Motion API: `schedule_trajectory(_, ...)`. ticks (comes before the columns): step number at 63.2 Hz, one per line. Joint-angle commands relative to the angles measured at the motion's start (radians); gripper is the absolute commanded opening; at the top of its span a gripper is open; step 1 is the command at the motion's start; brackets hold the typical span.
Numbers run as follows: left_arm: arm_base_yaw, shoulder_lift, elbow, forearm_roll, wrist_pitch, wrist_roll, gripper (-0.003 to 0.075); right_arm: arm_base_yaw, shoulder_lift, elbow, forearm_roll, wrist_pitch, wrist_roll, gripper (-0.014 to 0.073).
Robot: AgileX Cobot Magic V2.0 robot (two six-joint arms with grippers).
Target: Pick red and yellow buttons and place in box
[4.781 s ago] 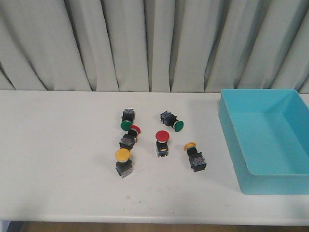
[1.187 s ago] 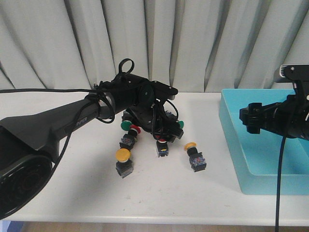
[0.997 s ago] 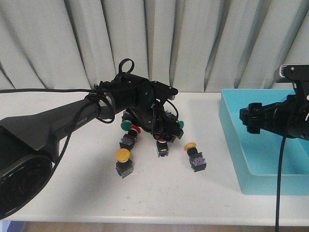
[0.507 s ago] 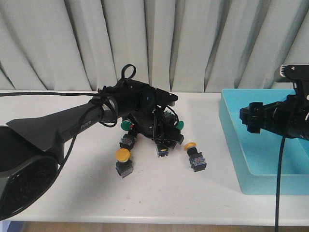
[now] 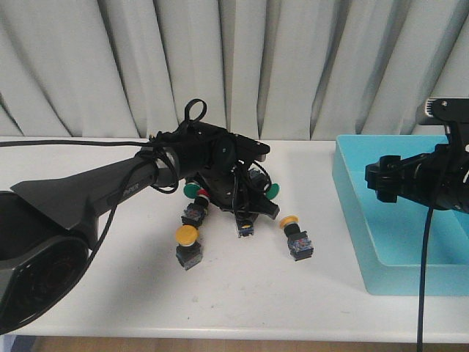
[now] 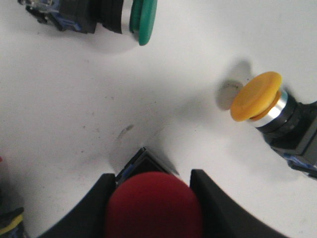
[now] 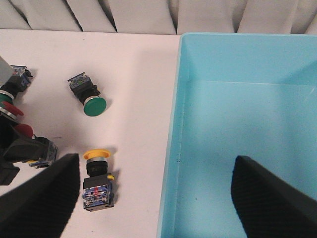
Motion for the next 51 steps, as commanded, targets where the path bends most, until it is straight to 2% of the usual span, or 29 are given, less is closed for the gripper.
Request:
schedule_trajectory(1, -0.004, -0.092, -0.034, -0.016, -0.003, -0.009, -0.0011, 0.003, -0.021, -0.037, 0.000, -0.049, -0.010, 0.0590)
schedule_trajectory(13, 0.005, -0.192, -0.034, -0.005, 0.041, -0.009, -0.0008, 0.035, 0.028, -0.037, 0.000, -0.049, -0.149, 0.0590)
schedule_trajectory(21, 0.021, -0.283, -0.034, -0.049, 0.061, -0.004, -0.0008, 0.139, 0.085, -0.026, 0.000, -0.069, -0.251, 0.0590)
schedule_trajectory(30, 0.050, -0.364, -0.034, -0.182, 0.108, 0.006, -0.0008, 0.272, 0.110, 0.050, 0.000, -0.213, -0.336, 0.0590)
schedule_trajectory(40, 0.057, -0.422, -0.028, -0.280, 0.152, 0.081, -0.0008, 0.426, 0.095, 0.146, -0.002, -0.404, -0.400, 0.0590)
schedule_trajectory(51, 0.057, -0.438, -0.028, -0.398, 0.178, 0.075, -0.0008, 0.465, 0.077, 0.164, 0.007, -0.465, -0.398, 0.0590)
